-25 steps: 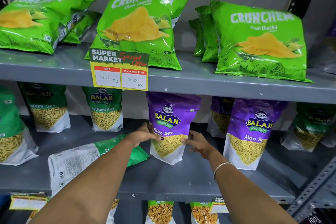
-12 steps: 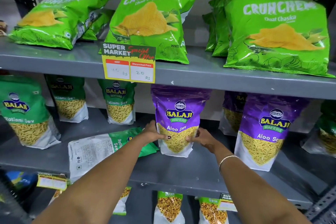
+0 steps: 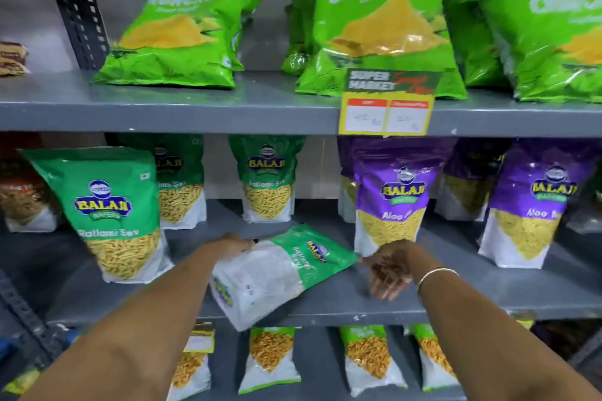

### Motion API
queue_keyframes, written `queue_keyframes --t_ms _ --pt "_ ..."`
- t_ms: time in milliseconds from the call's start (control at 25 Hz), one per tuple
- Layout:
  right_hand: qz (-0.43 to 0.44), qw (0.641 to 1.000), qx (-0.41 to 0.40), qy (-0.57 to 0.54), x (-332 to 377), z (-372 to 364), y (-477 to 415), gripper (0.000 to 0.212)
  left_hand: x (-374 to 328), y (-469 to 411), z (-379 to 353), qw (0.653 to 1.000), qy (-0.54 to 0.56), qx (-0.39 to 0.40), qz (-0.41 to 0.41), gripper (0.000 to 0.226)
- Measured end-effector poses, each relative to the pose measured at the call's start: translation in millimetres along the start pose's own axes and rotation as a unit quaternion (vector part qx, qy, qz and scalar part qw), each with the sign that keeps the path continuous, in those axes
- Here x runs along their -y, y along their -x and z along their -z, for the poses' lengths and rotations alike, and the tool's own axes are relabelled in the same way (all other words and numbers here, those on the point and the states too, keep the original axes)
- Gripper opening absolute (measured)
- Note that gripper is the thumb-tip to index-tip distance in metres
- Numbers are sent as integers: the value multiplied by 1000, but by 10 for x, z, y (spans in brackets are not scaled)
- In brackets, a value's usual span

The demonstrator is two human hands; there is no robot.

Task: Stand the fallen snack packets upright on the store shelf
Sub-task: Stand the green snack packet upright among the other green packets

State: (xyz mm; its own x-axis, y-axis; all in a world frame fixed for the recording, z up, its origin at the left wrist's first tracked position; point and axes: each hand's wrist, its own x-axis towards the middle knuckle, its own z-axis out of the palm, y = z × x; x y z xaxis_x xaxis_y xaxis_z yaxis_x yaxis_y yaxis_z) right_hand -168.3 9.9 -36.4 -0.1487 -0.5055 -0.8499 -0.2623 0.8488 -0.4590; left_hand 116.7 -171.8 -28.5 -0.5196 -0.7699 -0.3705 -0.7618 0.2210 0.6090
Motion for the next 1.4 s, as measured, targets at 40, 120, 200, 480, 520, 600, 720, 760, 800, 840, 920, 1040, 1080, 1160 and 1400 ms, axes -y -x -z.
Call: queue_keyframes --t_ms 40,120,200,480,520,600,720,760,800,840,920,1040,1080,1160,1400 --pt "18 999 -4 -49 109 -239 -76 52 103 21 25 999 41 2 5 20" --pt "61 981 -48 -175 288 -699 -200 51 247 -23 31 991 119 55 2 39" --pt "84 956 -127 -251 382 -1036 -302 42 313 -53 48 984 154 88 -1 43" --pt "240 850 -159 -440 650 -1257 -44 7 336 79 255 964 195 180 22 16" --pt "258 849 -174 -426 700 -1232 48 5 295 126 316 964 193 182 17 20" --pt "299 842 -206 -399 851 -1158 254 7 202 226 434 962 209 176 -10 27" --pt "370 823 -245 -355 1152 -1048 468 10 159 232 518 961 244 121 -51 21" --pt "379 821 -263 -337 1256 -1014 506 16 165 198 508 962 248 91 -67 26" --pt "383 819 -279 -323 1356 -986 529 23 170 154 490 965 243 54 -81 31" --pt "394 814 -289 -313 1431 -951 504 24 165 115 457 969 229 8 -95 37" --pt "424 804 -299 -291 1543 -905 420 31 149 34 377 972 196 -85 -101 55" --pt "456 791 -300 -277 1588 -915 299 35 148 -32 252 964 197 -154 -89 65" --pt "452 794 -299 -276 1575 -894 233 34 162 -62 206 962 201 -160 -86 66" --pt "448 808 -282 -258 1504 -856 122 42 181 -64 168 961 209 -159 -86 67" --pt "246 935 -234 -101 1173 -972 -44 34 291 -56 326 978 194 -37 -61 54"
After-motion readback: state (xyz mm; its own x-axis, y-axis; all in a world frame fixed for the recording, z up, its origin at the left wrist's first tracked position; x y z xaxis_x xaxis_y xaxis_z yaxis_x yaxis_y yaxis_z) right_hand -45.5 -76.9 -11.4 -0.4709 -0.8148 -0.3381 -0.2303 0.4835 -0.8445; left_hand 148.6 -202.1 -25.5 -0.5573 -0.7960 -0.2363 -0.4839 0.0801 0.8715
